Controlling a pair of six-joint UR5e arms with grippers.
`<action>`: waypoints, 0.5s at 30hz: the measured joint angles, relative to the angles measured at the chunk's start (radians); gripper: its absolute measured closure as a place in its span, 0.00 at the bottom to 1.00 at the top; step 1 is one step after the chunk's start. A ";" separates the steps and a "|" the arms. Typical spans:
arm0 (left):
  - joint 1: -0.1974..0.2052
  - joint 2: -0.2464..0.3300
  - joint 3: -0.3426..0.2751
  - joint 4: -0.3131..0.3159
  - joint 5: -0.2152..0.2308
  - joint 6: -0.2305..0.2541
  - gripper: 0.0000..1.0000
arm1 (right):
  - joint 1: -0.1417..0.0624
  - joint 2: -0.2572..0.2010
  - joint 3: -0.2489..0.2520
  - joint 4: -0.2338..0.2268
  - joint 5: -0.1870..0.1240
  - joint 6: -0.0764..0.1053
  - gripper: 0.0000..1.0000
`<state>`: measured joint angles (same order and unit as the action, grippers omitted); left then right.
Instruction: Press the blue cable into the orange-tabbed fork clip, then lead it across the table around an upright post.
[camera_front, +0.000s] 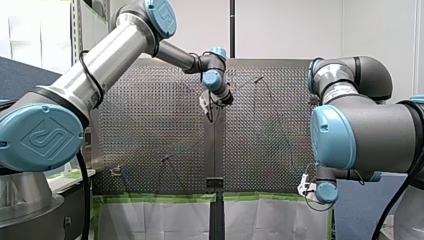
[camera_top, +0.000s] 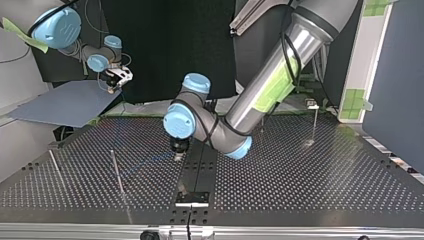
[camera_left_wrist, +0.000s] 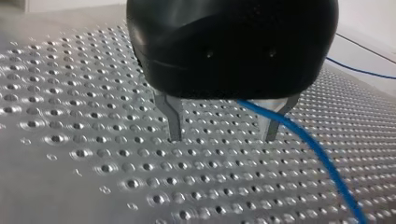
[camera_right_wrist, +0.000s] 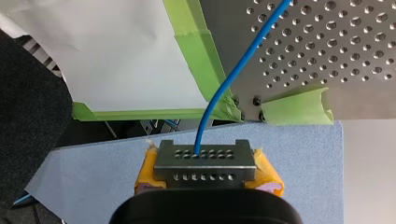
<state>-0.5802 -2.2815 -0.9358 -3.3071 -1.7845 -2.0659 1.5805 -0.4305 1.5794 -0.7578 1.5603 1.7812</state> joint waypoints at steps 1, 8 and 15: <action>0.001 0.000 0.000 -0.009 0.000 -0.001 0.14 | 0.000 0.000 0.000 0.000 0.000 0.000 1.00; 0.008 0.002 0.000 -0.082 0.008 -0.006 0.14 | 0.002 0.000 0.000 -0.001 0.000 -0.001 1.00; 0.020 0.027 0.000 -0.137 0.033 -0.014 0.14 | 0.002 0.000 0.000 -0.002 0.000 -0.001 1.00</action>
<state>-0.5598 -2.2547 -0.9354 -3.4437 -1.7520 -2.0801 1.5823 -0.4305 1.5794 -0.7594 1.5602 1.7800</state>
